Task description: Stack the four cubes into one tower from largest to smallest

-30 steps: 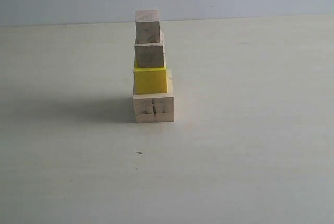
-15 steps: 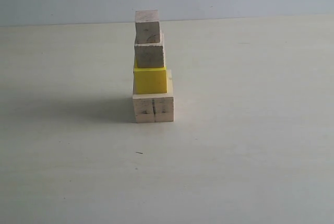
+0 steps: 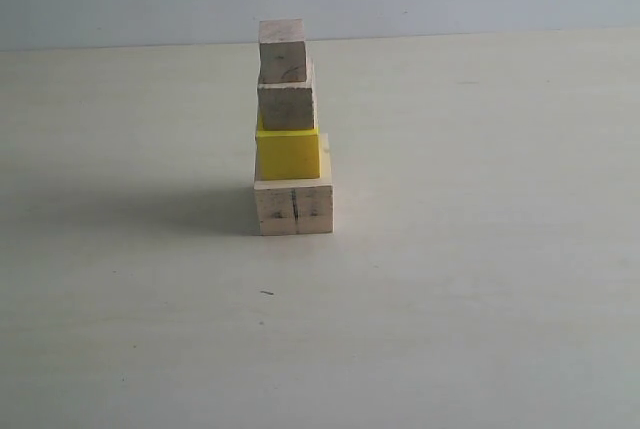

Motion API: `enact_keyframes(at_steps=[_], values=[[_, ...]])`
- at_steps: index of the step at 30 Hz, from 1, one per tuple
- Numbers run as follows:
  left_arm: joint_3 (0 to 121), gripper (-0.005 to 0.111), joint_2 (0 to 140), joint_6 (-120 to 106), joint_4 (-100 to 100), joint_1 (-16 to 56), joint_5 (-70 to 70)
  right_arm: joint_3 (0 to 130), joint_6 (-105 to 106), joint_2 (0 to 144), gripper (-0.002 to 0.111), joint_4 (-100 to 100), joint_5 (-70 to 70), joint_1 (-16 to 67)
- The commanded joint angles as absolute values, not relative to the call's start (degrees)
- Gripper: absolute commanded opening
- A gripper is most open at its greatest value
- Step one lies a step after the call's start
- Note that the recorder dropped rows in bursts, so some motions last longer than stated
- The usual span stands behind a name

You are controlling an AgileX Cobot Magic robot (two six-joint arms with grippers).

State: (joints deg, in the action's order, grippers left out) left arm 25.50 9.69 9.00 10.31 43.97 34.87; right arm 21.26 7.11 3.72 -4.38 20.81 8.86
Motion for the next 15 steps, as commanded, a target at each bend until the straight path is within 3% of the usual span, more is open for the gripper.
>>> enact_keyframes(at_steps=[1, 9, 15], values=[[25.34, 0.0, 9.36, 9.38, 10.42, 43.93, 34.11, 21.03, 7.52, 3.39, 0.0, -4.12, 20.15, 9.05], [25.34, 0.0, 9.1, 9.38, 10.32, 43.75, 33.91, 21.03, 7.52, 3.39, 0.0, -4.12, 20.15, 9.05], [25.34, 0.0, 7.2, 9.46, 9.16, 37.85, 29.83, 21.03, 7.52, 3.39, 0.0, -4.12, 20.15, 9.05]])
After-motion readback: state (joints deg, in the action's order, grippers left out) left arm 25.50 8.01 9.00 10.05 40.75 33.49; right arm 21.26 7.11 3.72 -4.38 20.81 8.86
